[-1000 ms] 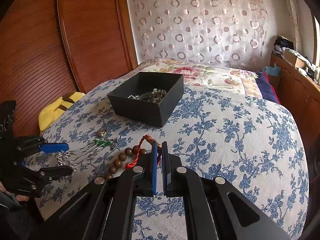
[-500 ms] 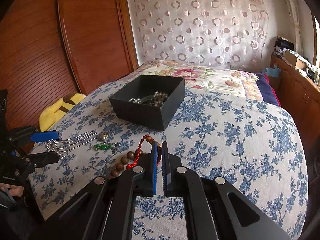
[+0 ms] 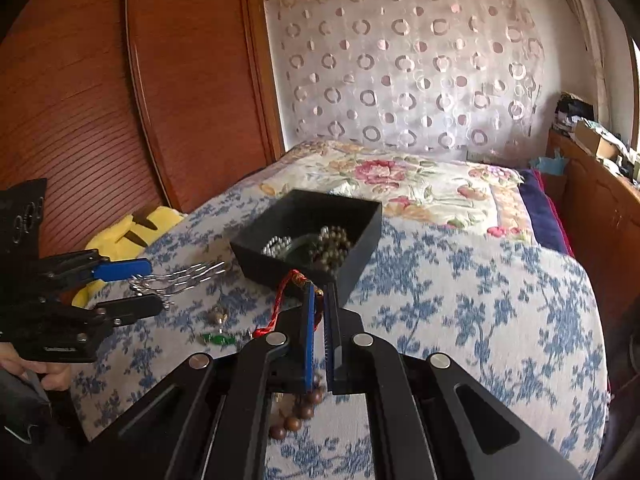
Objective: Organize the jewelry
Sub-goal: 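Lift the red bracelet toward the box with the right tool while the left tool grasps the silver hairpin, then lower the hairpin and red bracelet into the black box, open both tools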
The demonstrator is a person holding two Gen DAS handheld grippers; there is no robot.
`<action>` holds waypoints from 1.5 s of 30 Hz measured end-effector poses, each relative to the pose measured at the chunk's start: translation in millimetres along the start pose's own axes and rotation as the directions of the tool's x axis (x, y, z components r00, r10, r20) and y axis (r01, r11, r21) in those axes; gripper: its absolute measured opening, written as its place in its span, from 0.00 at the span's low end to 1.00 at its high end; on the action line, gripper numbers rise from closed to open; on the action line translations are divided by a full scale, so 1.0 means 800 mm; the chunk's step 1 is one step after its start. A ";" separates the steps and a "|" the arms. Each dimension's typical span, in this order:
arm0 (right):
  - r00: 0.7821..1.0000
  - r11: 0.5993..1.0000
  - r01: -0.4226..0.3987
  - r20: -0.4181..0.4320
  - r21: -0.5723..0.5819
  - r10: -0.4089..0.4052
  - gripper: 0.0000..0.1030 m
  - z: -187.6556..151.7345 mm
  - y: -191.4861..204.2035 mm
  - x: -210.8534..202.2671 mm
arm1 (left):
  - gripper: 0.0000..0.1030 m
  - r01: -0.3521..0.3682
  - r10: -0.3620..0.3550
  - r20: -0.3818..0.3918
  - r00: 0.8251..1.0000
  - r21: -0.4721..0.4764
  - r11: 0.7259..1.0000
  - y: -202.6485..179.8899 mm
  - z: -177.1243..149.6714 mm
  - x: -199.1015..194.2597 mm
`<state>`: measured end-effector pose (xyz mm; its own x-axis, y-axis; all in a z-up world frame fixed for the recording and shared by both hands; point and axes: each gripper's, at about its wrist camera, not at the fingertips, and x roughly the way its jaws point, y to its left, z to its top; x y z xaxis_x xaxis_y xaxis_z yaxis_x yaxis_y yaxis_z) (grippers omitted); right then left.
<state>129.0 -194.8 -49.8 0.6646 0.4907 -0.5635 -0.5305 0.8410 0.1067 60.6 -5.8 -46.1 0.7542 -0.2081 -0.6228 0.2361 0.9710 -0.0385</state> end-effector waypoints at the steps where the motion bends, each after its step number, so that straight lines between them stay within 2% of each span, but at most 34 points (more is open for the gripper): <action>1: 1.000 1.000 -0.003 0.005 -0.004 0.003 0.05 0.005 0.000 0.001 | 0.54 -0.002 0.002 0.005 1.000 0.002 1.000 0.002 0.005 0.002; 11: 0.999 0.999 -0.031 0.025 -0.016 0.032 0.05 0.051 -0.005 0.034 | 0.54 -0.013 0.013 0.029 0.999 -0.008 1.000 0.022 0.049 0.028; 18: 0.998 0.998 -0.055 0.007 -0.021 0.055 0.05 0.072 -0.011 0.068 | 0.54 -0.021 0.021 0.032 0.999 -0.012 1.000 0.034 0.077 0.050; 32: 0.992 0.995 -0.103 -0.075 0.000 0.103 0.07 0.068 -0.024 0.125 | 0.54 -0.012 0.012 0.010 1.000 -0.006 1.000 0.043 0.114 0.102; 34: 0.991 0.995 -0.103 -0.081 0.000 0.103 0.12 0.065 -0.025 0.125 | 0.54 -0.007 0.007 0.008 1.000 -0.002 1.000 0.041 0.118 0.108; 45: 0.995 0.997 -0.073 -0.065 0.003 0.073 0.12 0.057 -0.039 0.105 | 0.54 0.008 -0.007 -0.033 0.999 0.043 0.999 0.026 0.117 0.140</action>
<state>225.2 -169.7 -63.0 0.5882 0.5350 -0.6064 -0.5759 0.8036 0.1504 207.3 -19.6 -43.3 0.7320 -0.2107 -0.6479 0.2687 0.9632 -0.0097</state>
